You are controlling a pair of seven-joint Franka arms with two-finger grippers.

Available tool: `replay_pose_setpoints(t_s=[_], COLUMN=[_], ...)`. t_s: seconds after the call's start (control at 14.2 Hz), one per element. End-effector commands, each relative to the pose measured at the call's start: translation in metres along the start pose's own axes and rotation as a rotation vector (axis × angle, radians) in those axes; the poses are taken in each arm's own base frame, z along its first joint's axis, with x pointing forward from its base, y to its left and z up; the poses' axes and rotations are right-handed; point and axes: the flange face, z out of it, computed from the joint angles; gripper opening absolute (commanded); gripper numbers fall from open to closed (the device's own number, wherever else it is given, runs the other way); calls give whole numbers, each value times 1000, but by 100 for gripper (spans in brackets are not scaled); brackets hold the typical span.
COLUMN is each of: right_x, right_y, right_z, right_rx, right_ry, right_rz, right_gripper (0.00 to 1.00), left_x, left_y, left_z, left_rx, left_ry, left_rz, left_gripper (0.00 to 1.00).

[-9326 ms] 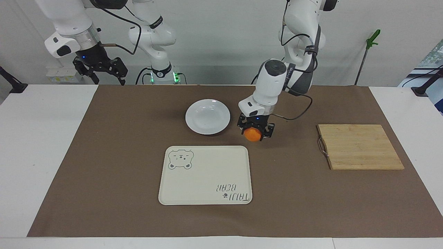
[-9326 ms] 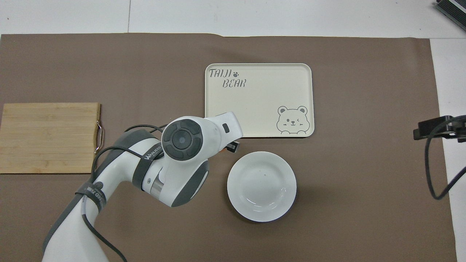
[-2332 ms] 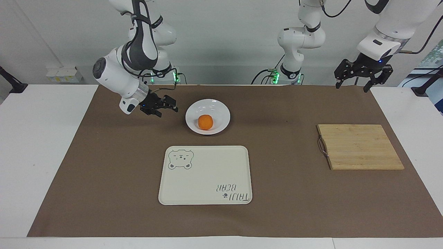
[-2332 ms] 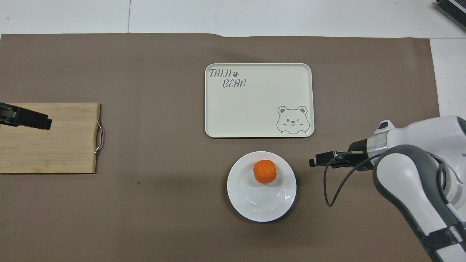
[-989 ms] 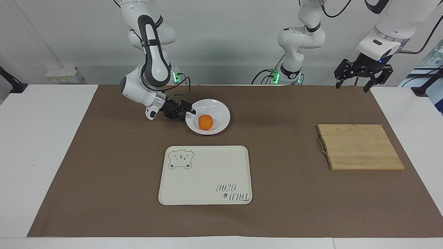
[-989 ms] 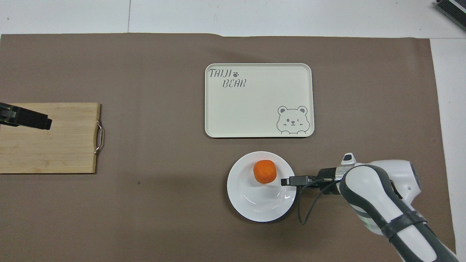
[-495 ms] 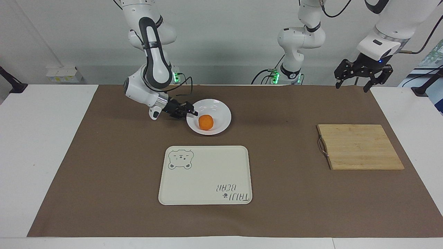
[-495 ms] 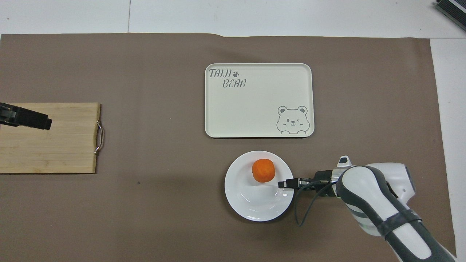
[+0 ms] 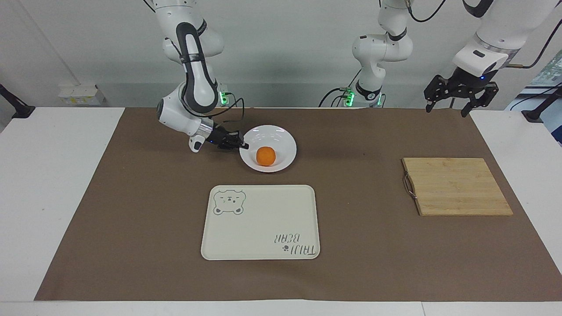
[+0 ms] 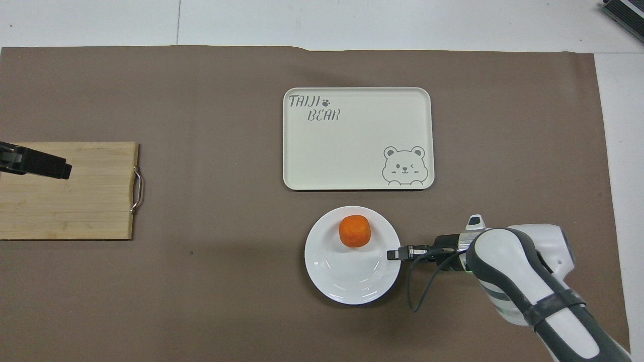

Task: Place orange and plate with both arms
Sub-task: 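Slide the plate with the right gripper onto the bear tray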

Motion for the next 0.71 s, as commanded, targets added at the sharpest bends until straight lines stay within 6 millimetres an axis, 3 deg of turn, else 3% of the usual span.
replay_pose_setpoints(t_s=[0.0, 0.42, 0.64], right_x=[17, 46, 61], right_y=[-3, -22, -42], right_z=[3, -15, -30], right_rx=[8, 68, 118], right_ry=[21, 32, 53], right_rz=[-40, -102, -121], right_gripper=[0, 0, 0], left_x=[-3, -3, -3], left_y=[-2, -2, -2], left_z=[-6, -6, -6], left_rx=[13, 13, 13], left_ry=[-7, -7, -7], left_rz=[-4, -4, -4], left_gripper=[100, 100, 100])
